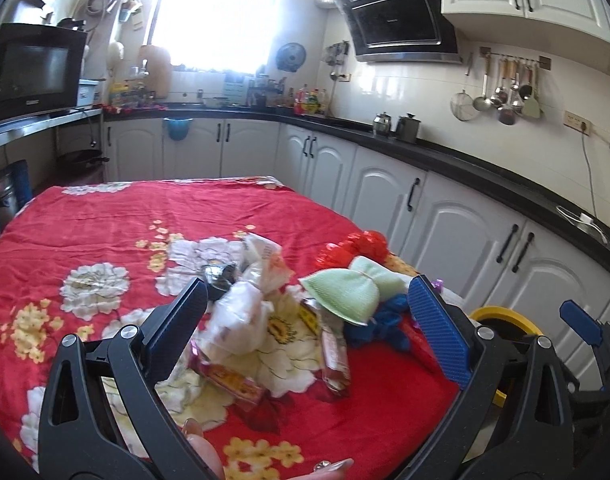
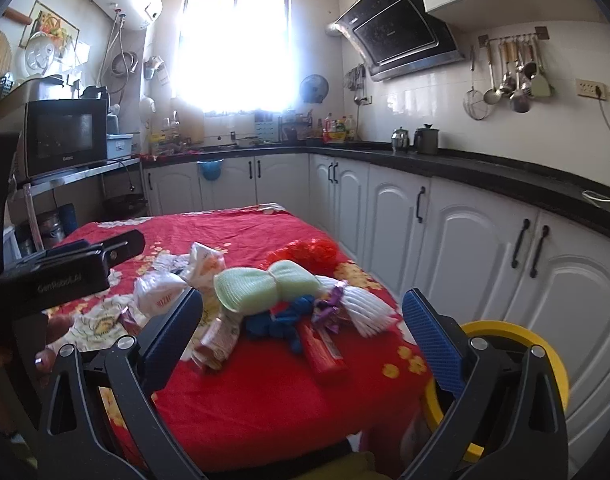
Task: Collect trash
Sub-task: 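Reach the left tool to the white plastic bag and close on it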
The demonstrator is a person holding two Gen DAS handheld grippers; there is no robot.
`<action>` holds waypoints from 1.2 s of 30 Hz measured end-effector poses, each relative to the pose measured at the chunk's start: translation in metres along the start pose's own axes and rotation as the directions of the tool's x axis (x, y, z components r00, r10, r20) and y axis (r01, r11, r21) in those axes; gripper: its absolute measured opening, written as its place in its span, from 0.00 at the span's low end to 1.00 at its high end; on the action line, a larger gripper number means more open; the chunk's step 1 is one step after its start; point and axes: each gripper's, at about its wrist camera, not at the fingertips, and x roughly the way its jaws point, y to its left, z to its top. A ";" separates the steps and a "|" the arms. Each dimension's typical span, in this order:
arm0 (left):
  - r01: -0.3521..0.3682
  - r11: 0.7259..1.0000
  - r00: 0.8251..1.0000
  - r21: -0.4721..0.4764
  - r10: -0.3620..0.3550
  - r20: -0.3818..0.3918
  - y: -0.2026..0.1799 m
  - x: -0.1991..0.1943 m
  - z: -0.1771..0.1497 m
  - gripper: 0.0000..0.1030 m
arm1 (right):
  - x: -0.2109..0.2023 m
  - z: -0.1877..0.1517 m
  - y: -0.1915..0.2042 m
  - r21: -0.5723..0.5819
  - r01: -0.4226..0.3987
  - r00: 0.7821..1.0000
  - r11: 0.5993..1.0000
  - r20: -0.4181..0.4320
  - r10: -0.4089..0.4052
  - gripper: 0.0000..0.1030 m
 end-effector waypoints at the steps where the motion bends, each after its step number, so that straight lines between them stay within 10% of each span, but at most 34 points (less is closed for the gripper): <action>1: -0.010 1.000 1.000 -0.005 0.010 0.000 0.004 0.001 0.001 0.90 | 0.004 0.002 0.001 -0.002 -0.004 1.000 1.000 -0.004 0.004 0.94; 14: -0.072 0.997 0.991 0.000 0.071 -0.115 0.045 0.048 0.011 0.90 | 0.084 0.003 -0.020 0.035 -0.014 0.987 0.999 -0.158 0.019 0.93; 36: 0.060 0.997 0.897 0.051 -0.032 -0.441 0.064 0.146 0.003 0.85 | 0.164 -0.001 -0.049 0.090 -0.065 0.929 0.994 -0.359 0.093 0.26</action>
